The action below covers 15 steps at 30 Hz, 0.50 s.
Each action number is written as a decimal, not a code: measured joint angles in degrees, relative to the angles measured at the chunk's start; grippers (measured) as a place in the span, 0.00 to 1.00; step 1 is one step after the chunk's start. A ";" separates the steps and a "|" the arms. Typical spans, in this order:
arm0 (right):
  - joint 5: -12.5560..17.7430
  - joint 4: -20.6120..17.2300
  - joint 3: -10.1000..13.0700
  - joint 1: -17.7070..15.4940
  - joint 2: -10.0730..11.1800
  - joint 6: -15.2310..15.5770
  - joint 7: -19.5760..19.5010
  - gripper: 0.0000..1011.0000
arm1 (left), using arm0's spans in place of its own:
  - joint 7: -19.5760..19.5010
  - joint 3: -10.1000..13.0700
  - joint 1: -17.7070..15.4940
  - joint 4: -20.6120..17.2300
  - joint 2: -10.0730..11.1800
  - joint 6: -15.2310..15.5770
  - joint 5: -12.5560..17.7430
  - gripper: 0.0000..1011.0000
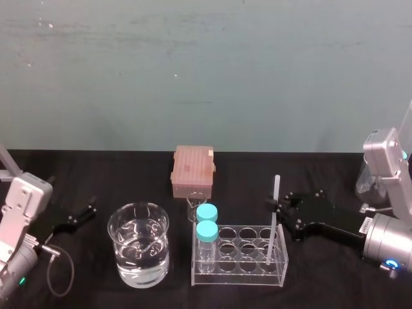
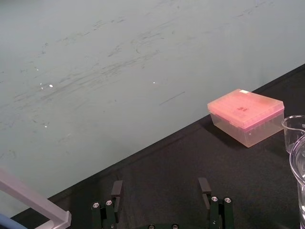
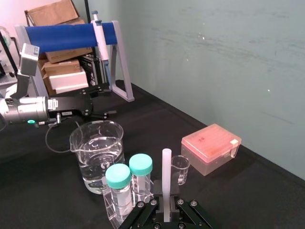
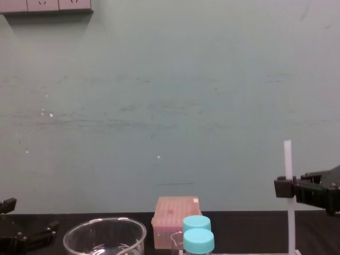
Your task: Pick up the stirring rod with one hand, then place it down.
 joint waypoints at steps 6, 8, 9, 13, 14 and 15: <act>-0.23 1.00 0.26 -0.44 -0.55 -0.21 0.15 0.07 | 0.00 0.00 0.00 0.00 0.00 0.00 0.00 0.99; -0.28 1.28 0.40 -0.63 -0.67 -0.30 0.20 0.07 | 0.00 0.00 0.00 0.00 0.00 0.00 0.00 0.99; -0.31 1.35 0.46 -0.69 -0.70 -0.35 0.22 0.07 | 0.00 0.00 0.00 0.00 0.00 0.00 0.00 0.99; -0.53 1.60 0.73 -0.92 -0.90 -0.49 0.42 0.07 | 0.00 0.00 0.00 0.00 0.00 0.00 0.00 0.99; -0.54 1.62 0.75 -0.94 -0.93 -0.50 0.44 0.07 | 0.00 0.00 0.00 0.00 0.00 0.00 0.00 0.99; -0.58 1.64 0.77 -0.95 -0.98 -0.50 0.47 0.07 | 0.00 0.00 0.00 0.00 0.00 0.00 0.00 0.99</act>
